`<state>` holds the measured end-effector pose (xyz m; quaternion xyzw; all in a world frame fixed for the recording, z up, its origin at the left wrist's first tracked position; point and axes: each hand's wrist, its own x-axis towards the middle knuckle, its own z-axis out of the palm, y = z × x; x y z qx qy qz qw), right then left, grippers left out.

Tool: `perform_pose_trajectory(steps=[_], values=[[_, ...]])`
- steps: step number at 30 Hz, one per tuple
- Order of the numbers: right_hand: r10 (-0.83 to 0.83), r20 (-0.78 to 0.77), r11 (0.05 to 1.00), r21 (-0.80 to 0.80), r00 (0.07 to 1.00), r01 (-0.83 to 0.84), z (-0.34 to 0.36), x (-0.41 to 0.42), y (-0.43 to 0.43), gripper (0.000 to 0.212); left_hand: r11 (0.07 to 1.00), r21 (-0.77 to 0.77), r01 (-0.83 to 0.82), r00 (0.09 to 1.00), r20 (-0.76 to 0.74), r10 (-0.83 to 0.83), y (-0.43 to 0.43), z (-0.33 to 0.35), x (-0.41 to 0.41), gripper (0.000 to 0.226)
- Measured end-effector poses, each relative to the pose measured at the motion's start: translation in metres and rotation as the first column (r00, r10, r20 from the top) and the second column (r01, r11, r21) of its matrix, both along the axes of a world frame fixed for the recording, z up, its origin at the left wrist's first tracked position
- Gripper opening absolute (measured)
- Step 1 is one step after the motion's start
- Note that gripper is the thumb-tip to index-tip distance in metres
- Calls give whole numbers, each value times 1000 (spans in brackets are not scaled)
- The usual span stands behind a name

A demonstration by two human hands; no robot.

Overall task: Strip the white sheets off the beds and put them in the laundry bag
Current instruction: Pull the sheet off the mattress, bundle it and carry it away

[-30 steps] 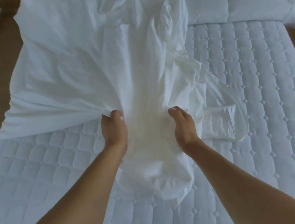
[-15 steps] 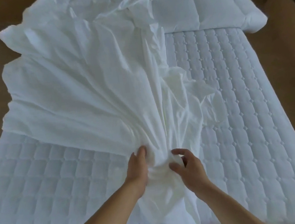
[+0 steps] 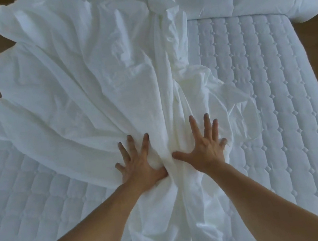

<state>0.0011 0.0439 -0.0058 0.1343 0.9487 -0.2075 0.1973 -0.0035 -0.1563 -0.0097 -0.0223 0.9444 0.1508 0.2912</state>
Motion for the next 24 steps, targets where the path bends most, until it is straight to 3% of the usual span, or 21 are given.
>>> perform_pose_trajectory(steps=[3, 6, 8, 10, 12, 13, 16, 18, 24], values=[[122, 181, 990, -91, 976, -106, -28, -18, 10, 107, 993, -10, 118, 977, 182, -115, 9, -22, -18, 117], [220, 289, 976, -74, 932, -207, -31, -34, 23, 94, 983, 70, 170, 923, 338, -183, 4, -25, -41, 105], [213, 210, 976, 1, 954, -218, -12, -58, 28, 82, 977, 212, -16, 957, 288, -47, -8, -10, -61, 87], [122, 7, 991, 54, 993, -122, 8, -87, 30, 89, 920, 271, -284, 957, 19, 290, -26, 2, -79, 76], [38, -96, 998, 47, 995, -34, 13, -117, 32, 98, 879, 175, -443, 828, -297, 476, -43, 7, -91, 80], [7, -75, 999, 44, 997, -4, 11, -130, 34, 105, 833, 123, -539, 764, -346, 545, -53, 4, -95, 90], [-90, 37, 995, 41, 995, 89, -4, -164, 38, 132, 583, 43, -811, 565, -196, 801, -78, -12, -106, 121], [-155, 42, 988, 16, 987, 154, -14, -183, 35, 143, 421, 28, -907, 417, -100, 904, -91, -26, -116, 132], [-188, 27, 980, -55, 982, 189, -32, -223, 11, 155, 237, 47, -970, 233, -71, 970, -91, -50, -142, 139]])
